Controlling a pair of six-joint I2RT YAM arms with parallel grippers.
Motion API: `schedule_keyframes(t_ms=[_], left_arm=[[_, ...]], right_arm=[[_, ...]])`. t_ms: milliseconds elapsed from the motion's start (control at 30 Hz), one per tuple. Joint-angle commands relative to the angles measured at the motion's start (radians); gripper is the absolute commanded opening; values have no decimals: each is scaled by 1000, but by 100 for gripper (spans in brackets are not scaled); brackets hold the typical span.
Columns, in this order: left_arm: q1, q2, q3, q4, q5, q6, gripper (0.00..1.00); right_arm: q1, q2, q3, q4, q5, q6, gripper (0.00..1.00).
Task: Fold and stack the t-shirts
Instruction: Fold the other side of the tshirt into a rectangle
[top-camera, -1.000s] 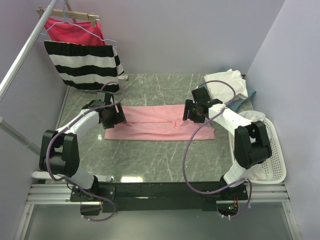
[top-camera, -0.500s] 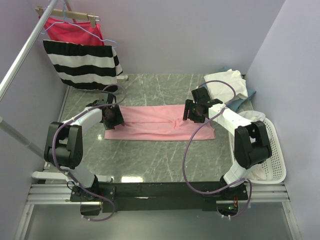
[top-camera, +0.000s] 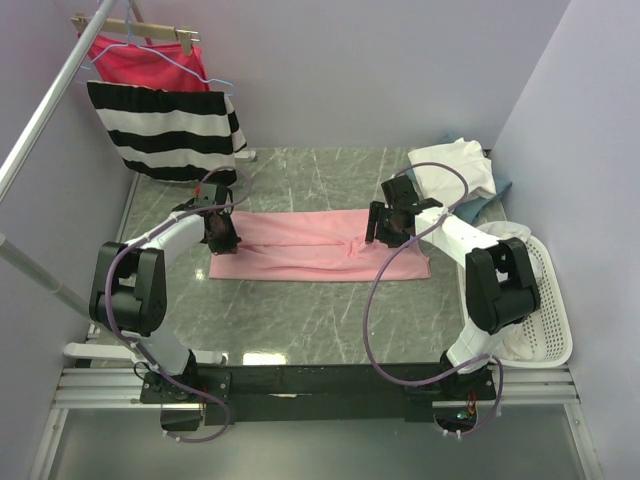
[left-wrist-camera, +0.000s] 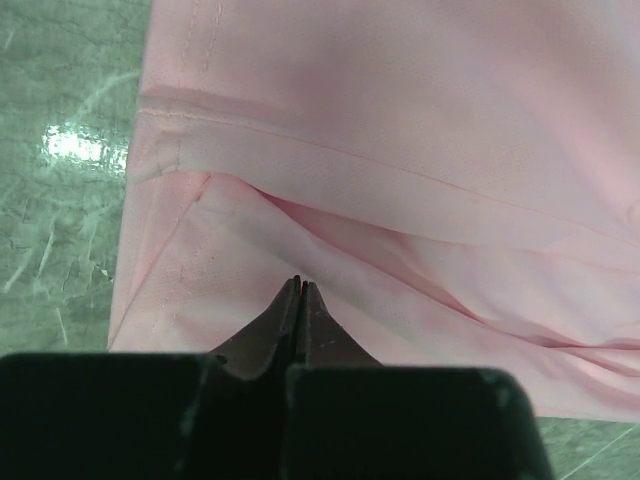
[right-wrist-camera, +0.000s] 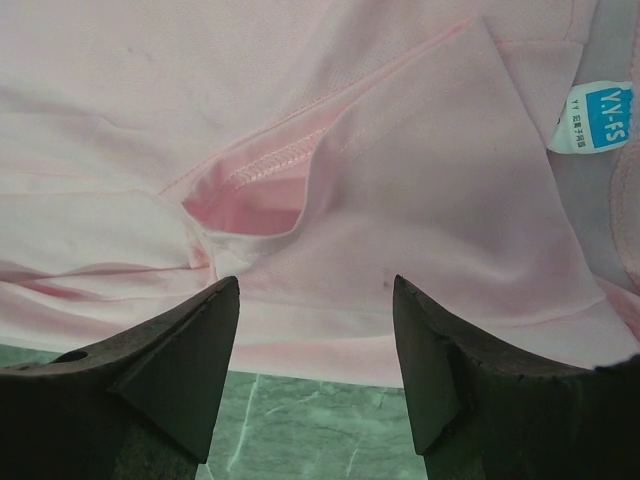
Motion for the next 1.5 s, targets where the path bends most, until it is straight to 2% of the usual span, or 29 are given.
schedule_keyframes(t_ms=[0, 100, 133, 233, 367, 500, 767, 833, 933, 1100, 1200, 1267, 1367, 1400, 1467], left_arm=[[-4, -11, 5, -14, -20, 15, 1], [-4, -22, 5, -15, -21, 16, 2], [-4, -22, 10, -15, -15, 12, 30], [-6, -34, 5, 3, -15, 2, 63], [-6, -11, 15, 20, -18, -7, 63], [-10, 21, 21, 34, -31, -20, 56], [-27, 72, 36, 46, -95, -41, 56], [-33, 78, 39, 46, -107, -47, 50], [-38, 60, 33, 62, -120, -61, 49], [-40, -2, 25, 80, -129, -76, 67], [-40, 13, 33, 81, -153, -75, 71], [-41, 32, 42, 83, -149, -73, 69], [-43, 61, 44, 100, -141, -73, 57], [-44, 73, 42, 100, -141, -73, 48], [-49, 80, 41, 97, -149, -72, 41]], right_arm=[[8, -5, 8, 20, 33, -19, 69], [7, -3, 7, 22, 32, -19, 69], [7, -2, 8, 23, 30, -19, 70], [7, 1, 4, 28, 28, -19, 70], [7, 12, 5, 31, 25, -22, 70], [7, 15, 10, 28, 27, -29, 70], [0, 27, 14, 29, 19, -46, 70], [-4, 28, 17, 28, 19, -49, 70], [-6, 29, 20, 25, 19, -58, 70], [-9, 34, 19, 28, -2, -66, 70], [-9, 43, 19, 34, -13, -65, 70], [-9, 49, 17, 34, -19, -66, 70], [-9, 52, 19, 30, -21, -68, 70], [-9, 54, 20, 33, -19, -69, 70], [-9, 52, 20, 26, -16, -72, 70]])
